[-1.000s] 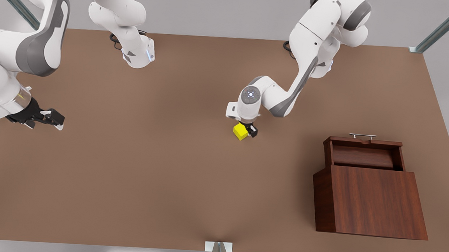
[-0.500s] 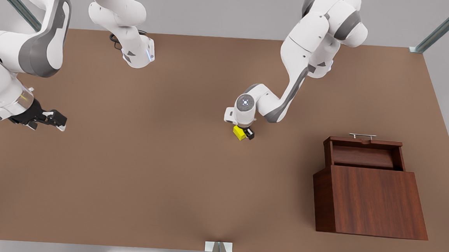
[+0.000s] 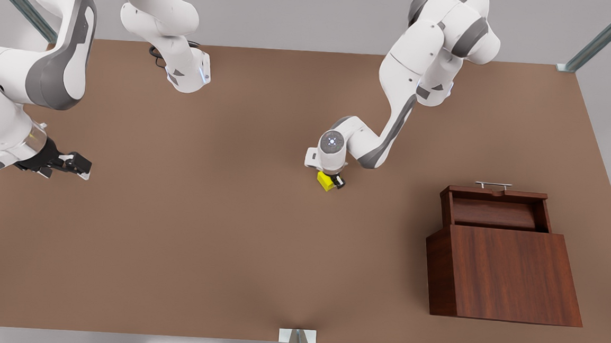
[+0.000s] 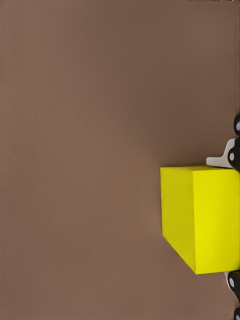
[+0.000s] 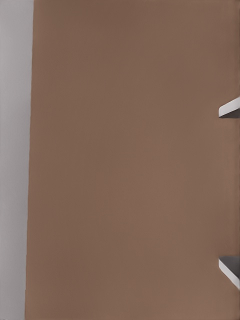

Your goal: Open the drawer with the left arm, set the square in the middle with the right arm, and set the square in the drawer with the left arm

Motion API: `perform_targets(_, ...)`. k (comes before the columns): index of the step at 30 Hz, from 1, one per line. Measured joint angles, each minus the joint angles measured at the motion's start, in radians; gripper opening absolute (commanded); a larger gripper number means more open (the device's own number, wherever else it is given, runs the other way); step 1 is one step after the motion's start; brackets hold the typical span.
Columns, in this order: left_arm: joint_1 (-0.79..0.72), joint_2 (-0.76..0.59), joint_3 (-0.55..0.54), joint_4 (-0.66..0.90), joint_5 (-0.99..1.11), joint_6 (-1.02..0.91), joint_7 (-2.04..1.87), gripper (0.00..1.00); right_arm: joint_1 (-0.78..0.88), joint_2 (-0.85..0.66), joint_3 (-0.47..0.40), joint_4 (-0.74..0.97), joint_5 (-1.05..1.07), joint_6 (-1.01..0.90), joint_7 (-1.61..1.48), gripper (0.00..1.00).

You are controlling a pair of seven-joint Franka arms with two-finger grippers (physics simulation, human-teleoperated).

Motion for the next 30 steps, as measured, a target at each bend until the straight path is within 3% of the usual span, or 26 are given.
perform_targets(3,0.003,-0.045,0.005,0.023,0.005,-0.051,-0.002,0.67,-0.001,0.000,0.000,0.000,0.001,0.000,0.000,1.00)
perform_targets(9,0.009,-0.215,0.107,0.156,-0.032,-0.350,0.014,0.68,-0.001,-0.001,0.000,0.000,0.002,0.000,0.000,1.00)
perform_targets(14,0.015,-0.298,0.367,0.156,-0.108,-0.512,0.419,0.68,-0.001,-0.001,0.000,0.000,0.002,0.005,0.000,1.00)
perform_targets(20,0.020,-0.278,0.641,0.142,-0.157,-0.543,0.903,0.68,-0.001,0.000,0.000,0.000,0.002,0.005,0.000,1.00)
perform_targets(30,0.222,-0.210,0.672,0.142,-0.175,-0.504,1.316,0.68,-0.001,0.000,0.000,0.001,0.002,0.003,0.000,1.00)
